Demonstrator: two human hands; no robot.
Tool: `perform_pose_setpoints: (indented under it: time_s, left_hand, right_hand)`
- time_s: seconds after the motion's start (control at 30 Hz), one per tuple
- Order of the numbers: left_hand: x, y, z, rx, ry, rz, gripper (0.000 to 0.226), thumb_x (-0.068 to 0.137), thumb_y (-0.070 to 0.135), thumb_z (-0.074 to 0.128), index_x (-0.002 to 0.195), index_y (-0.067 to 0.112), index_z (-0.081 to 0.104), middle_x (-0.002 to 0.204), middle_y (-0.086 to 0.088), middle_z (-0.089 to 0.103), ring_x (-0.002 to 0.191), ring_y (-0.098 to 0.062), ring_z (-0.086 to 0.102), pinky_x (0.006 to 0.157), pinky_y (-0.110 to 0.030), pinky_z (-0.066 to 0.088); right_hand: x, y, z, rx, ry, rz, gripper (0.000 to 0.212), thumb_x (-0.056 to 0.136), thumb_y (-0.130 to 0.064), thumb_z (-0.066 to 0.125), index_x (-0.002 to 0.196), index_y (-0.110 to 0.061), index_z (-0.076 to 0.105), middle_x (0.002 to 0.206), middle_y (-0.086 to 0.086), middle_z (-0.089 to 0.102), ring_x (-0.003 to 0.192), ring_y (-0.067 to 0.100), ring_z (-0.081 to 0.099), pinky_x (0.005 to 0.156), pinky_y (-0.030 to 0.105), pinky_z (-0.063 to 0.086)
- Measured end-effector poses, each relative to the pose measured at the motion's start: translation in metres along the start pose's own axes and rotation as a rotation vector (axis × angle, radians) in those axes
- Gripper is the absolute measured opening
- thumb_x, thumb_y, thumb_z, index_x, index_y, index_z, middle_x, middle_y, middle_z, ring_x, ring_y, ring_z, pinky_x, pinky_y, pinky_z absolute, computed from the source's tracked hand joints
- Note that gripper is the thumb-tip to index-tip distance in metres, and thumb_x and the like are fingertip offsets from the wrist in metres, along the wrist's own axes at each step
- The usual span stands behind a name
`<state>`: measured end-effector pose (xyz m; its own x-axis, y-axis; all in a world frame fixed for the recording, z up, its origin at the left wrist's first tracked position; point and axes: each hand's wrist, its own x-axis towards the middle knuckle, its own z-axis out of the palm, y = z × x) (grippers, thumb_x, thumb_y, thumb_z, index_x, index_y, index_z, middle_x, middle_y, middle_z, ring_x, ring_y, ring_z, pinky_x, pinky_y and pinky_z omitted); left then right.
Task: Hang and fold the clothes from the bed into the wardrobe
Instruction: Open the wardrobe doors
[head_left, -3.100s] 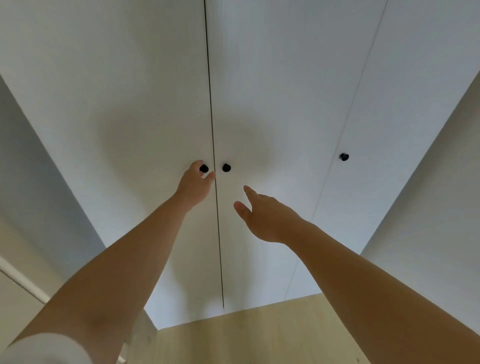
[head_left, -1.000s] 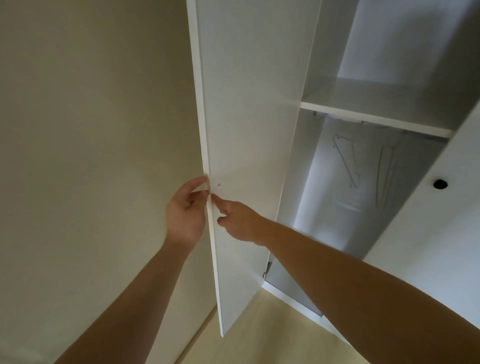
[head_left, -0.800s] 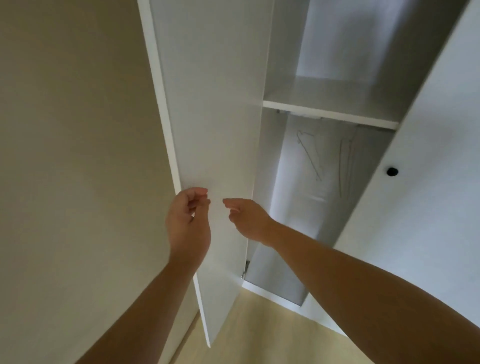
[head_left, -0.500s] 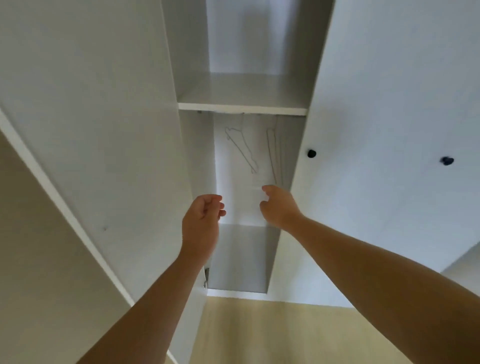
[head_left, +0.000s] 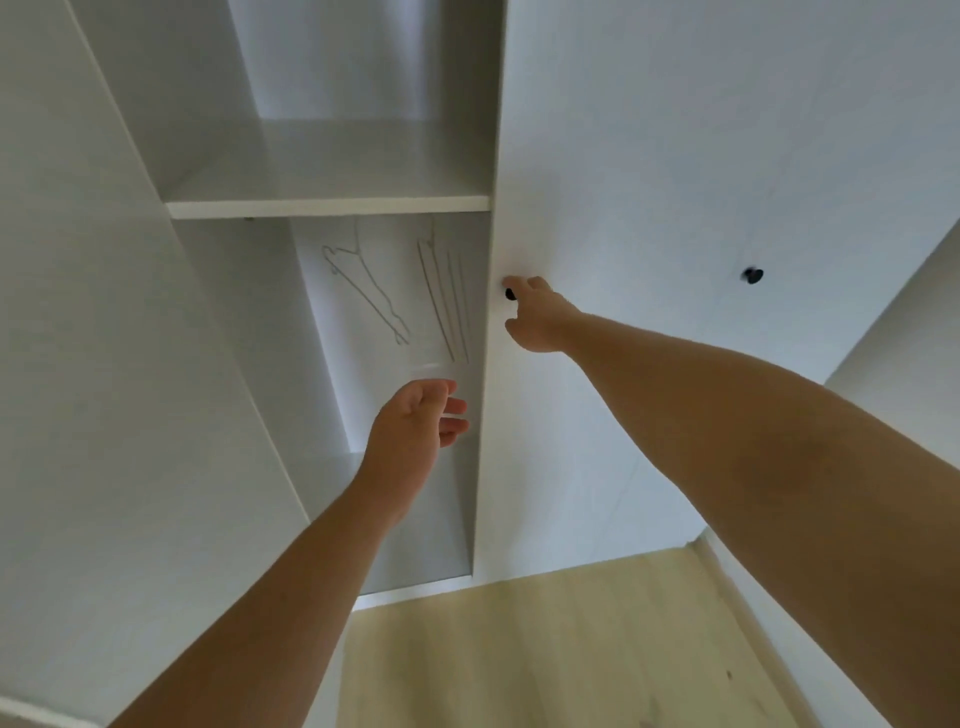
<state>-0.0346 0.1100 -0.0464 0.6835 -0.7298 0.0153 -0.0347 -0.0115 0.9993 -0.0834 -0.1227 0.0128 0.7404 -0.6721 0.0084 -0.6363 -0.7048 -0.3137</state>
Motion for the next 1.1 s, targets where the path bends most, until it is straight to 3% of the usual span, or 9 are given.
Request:
perform_pose_setpoints:
  time_s: [0.3,0.43,0.6,0.73,0.83,0.9,0.97,1.03,1.1]
  left_hand:
    - [-0.001,-0.001,0.016,0.053,-0.004,-0.001,0.022,0.104,0.029,0.044,0.105,0.026,0.065,0.1,0.002,0.073,0.095,-0.02,0.072,0.09,-0.038,0.057]
    - [-0.002,0.012,0.047,0.089,-0.066,0.02,0.028,0.104,0.035,0.044,0.123,0.024,0.062,0.114,0.006,0.069,0.108,-0.012,0.065,0.102,-0.039,0.051]
    - [-0.008,0.035,0.105,0.104,-0.116,0.049,0.045,0.103,0.041,0.042,0.145,0.025,0.047,0.147,0.004,0.05,0.135,-0.014,0.046,0.117,-0.042,0.034]
    - [-0.032,0.042,0.159,-0.033,-0.315,0.09,0.037,0.096,0.047,0.042,0.104,0.021,0.068,0.112,-0.004,0.068,0.111,-0.018,0.062,0.109,-0.052,0.043]
    - [-0.052,0.031,0.196,-0.043,-0.306,0.109,0.05,0.094,0.046,0.045,0.106,0.0,0.064,0.097,-0.02,0.064,0.093,-0.029,0.06,0.102,-0.062,0.044]
    - [-0.069,0.029,0.22,-0.052,-0.342,0.144,0.038,0.096,0.04,0.045,0.109,0.015,0.071,0.1,-0.023,0.065,0.094,-0.026,0.062,0.101,-0.06,0.046]
    - [-0.084,0.033,0.244,-0.048,-0.393,0.172,0.033,0.098,0.038,0.044,0.114,0.031,0.072,0.106,-0.005,0.073,0.106,-0.019,0.067,0.101,-0.05,0.05]
    - [-0.092,0.039,0.268,-0.041,-0.426,0.172,0.031,0.096,0.043,0.046,0.109,0.035,0.073,0.109,0.005,0.073,0.108,-0.015,0.066,0.102,-0.049,0.05]
    - [-0.096,0.043,0.292,-0.024,-0.451,0.153,0.03,0.093,0.049,0.049,0.103,0.036,0.074,0.107,-0.001,0.073,0.106,-0.019,0.066,0.102,-0.054,0.048]
  right_hand:
    - [-0.023,0.011,0.007,0.105,0.169,-0.033,0.035,0.095,-0.02,0.049,0.129,-0.013,0.053,0.123,0.006,0.057,0.109,0.025,0.056,0.087,0.029,0.043]
    - [-0.078,0.029,0.015,0.354,0.324,-0.015,0.019,0.096,-0.028,0.051,0.109,-0.019,0.063,0.102,-0.005,0.064,0.091,0.015,0.06,0.076,0.024,0.047]
    - [-0.155,0.064,0.015,0.827,0.321,0.127,0.016,0.099,-0.026,0.048,0.105,-0.025,0.063,0.102,-0.008,0.066,0.093,0.013,0.066,0.08,0.025,0.051]
    - [-0.202,0.096,0.003,0.936,0.327,0.167,0.015,0.099,-0.025,0.049,0.102,-0.026,0.064,0.099,-0.008,0.068,0.095,0.011,0.064,0.086,0.028,0.051]
    - [-0.231,0.125,-0.004,0.989,0.362,0.211,0.017,0.097,-0.021,0.048,0.097,-0.028,0.064,0.094,-0.01,0.07,0.095,0.011,0.064,0.086,0.03,0.05]
    - [-0.249,0.145,-0.009,1.037,0.402,0.246,0.018,0.096,-0.022,0.047,0.096,-0.028,0.064,0.097,-0.006,0.07,0.096,0.014,0.065,0.087,0.033,0.052]
    - [-0.266,0.166,-0.015,1.084,0.439,0.28,0.019,0.097,-0.024,0.045,0.099,-0.028,0.064,0.103,0.0,0.07,0.099,0.019,0.066,0.092,0.039,0.054]
    - [-0.28,0.187,-0.021,1.098,0.475,0.313,0.023,0.099,-0.025,0.042,0.105,-0.027,0.064,0.105,0.003,0.071,0.101,0.022,0.067,0.096,0.046,0.053]
    - [-0.294,0.207,-0.028,1.102,0.518,0.347,0.027,0.101,-0.024,0.04,0.112,-0.028,0.065,0.104,0.005,0.072,0.1,0.027,0.067,0.097,0.051,0.052]
